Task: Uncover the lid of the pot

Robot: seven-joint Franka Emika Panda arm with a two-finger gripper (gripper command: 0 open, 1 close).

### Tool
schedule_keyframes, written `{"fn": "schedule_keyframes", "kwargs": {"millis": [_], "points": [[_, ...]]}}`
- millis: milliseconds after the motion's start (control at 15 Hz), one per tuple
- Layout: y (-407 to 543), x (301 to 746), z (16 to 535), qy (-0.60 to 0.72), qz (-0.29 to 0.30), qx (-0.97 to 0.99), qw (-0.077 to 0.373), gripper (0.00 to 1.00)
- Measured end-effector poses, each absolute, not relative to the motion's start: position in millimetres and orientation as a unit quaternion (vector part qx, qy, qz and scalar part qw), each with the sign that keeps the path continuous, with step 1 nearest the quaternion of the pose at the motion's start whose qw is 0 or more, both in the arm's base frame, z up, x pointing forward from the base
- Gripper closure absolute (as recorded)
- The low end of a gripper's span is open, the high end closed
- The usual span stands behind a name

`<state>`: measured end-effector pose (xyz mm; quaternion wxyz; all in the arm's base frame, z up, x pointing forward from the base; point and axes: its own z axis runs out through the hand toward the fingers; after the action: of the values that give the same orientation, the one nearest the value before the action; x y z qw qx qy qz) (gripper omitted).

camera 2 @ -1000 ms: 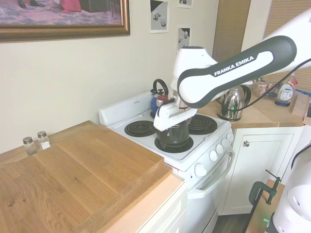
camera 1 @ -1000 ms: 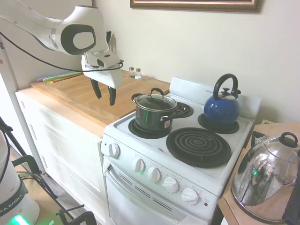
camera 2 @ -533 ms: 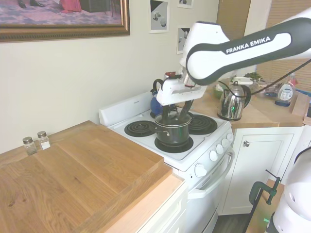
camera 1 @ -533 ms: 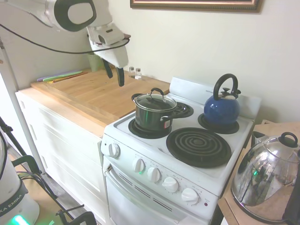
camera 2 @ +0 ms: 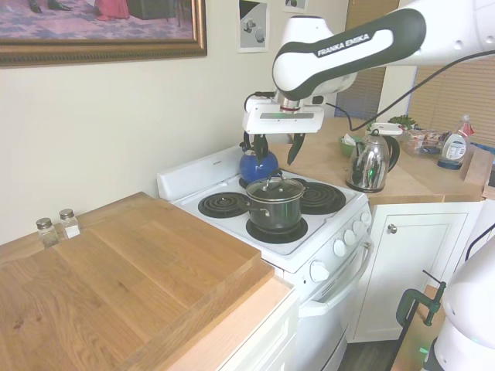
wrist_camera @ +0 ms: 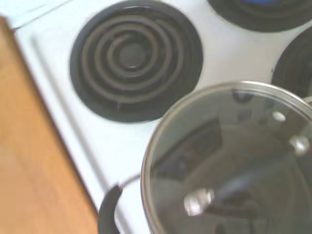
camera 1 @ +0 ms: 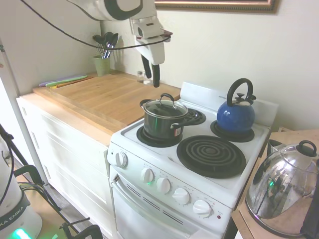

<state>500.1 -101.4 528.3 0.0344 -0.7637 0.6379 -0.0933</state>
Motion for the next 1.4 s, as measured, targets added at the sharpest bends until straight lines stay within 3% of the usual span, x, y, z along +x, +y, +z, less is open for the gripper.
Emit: {"fn": "schedule_keyframes", "kwargs": {"millis": [267,333,1400], "points": [[-112,524,501,0.657,-0.062,-0.751,0.023,0.0],[-115,523,499,0.662,-0.059,-0.747,0.021,1.0],[-147,533,475,0.697,-0.048,-0.715,0.018,1.0]]}}
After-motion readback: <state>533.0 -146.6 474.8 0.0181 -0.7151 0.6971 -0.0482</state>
